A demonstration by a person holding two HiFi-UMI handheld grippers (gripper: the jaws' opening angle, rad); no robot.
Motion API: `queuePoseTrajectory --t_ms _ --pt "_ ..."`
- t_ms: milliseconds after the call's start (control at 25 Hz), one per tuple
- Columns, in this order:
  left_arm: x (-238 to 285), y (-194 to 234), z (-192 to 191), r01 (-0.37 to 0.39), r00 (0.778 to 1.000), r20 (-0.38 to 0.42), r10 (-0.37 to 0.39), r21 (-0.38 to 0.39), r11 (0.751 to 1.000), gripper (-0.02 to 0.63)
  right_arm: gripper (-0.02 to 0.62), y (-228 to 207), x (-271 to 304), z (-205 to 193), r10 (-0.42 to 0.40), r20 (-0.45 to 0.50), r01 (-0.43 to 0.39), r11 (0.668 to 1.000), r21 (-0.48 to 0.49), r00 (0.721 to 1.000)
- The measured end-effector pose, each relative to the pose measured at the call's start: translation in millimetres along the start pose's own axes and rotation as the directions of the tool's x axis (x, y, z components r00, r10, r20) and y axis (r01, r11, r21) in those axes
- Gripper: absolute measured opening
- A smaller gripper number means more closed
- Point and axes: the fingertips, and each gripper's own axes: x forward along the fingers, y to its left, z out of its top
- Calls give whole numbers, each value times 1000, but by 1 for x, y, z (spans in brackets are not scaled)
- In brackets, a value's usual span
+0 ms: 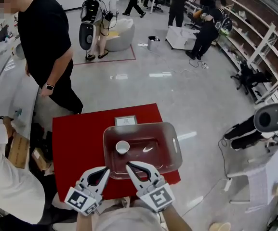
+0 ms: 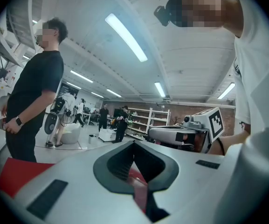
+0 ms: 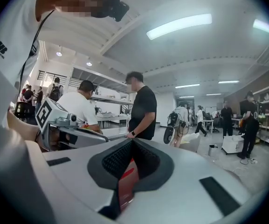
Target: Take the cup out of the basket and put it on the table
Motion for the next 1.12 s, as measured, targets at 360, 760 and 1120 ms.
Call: queuePoseTrajectory --t_ms 360,760,1120 --pt "14 21 -4 -74 997 -2 74 -21 997 6 9 -23 35 -43 139 -162 -146 989 -33 977" --pt "23 35 -8 -135 991 -12 135 -33 990 6 34 -44 78 -100 287 -326 -330 940 -84 901" --pt "22 42 -9 -182 983 -12 182 -56 982 6 203 -50 107 -182 350 -530 -458 885 -83 772"
